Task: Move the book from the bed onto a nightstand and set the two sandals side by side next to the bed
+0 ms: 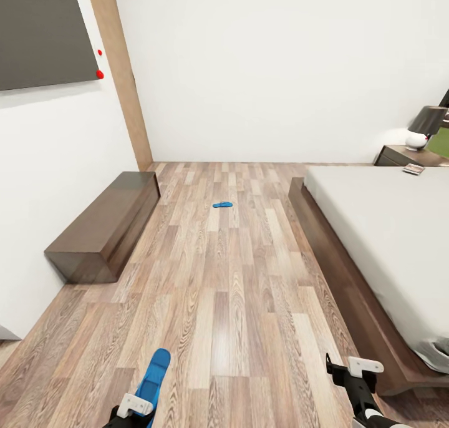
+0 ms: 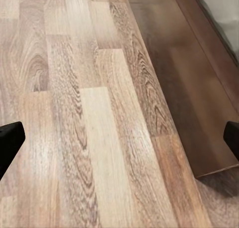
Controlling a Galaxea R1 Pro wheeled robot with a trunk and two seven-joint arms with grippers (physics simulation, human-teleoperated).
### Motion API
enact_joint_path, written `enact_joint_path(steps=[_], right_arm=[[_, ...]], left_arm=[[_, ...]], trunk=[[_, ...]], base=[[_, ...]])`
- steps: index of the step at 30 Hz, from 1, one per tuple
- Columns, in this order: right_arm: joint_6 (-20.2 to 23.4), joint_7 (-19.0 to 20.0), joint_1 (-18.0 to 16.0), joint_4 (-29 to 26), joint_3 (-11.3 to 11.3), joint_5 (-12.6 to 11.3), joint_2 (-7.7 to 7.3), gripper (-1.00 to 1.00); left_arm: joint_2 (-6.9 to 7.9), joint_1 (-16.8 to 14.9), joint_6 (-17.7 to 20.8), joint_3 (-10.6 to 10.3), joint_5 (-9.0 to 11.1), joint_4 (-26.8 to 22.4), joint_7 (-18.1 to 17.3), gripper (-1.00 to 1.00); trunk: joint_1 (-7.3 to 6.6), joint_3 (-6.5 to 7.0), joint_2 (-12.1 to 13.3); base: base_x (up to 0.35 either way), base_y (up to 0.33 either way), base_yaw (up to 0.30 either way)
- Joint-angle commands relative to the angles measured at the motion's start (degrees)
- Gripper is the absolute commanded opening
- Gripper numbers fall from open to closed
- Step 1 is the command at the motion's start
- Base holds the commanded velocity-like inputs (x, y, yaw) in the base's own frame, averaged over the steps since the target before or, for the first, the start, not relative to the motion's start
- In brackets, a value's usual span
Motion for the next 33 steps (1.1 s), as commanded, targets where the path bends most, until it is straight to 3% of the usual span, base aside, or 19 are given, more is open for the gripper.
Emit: enact_joint_path(steps=[1, 10, 21, 33], right_arm=[[-0.4, 0.1, -0.1, 0.2, -0.3, 0.0, -0.01, 1.00], [-0.4, 0.0, -0.1, 0.2, -0.3, 0.0, -0.01, 1.00], [-0.4, 0.1, -0.1, 0.2, -0.3, 0.0, -0.01, 1.00], [-0.5, 0.2, 1.6, 0.1, -0.3, 0.2, -0.01, 1.00]], left_arm=[[-0.23, 0.0, -0.2, 0.6, -0.5, 0.0, -0.1, -1.00], [-0.87, 0.0, -0.1, 0.7, -0.4, 0.1, -0.1, -1.00], [-1.77, 0.0, -0.1, 0.7, -0.4, 0.1, -0.1, -1.00], [-1.93, 0.0, -0.1, 0.7, -0.4, 0.1, -0.2, -1.00]], trunk=[[0.00, -0.05, 0.0], [0.00, -0.05, 0.0], [0.00, -0.05, 0.0], [0.00, 0.68, 0.0]], base=[[0.000, 0.000, 0.000], [0.000, 0.000, -0.004], [0.000, 0.000, -0.224], [0.000, 0.000, -0.037]])
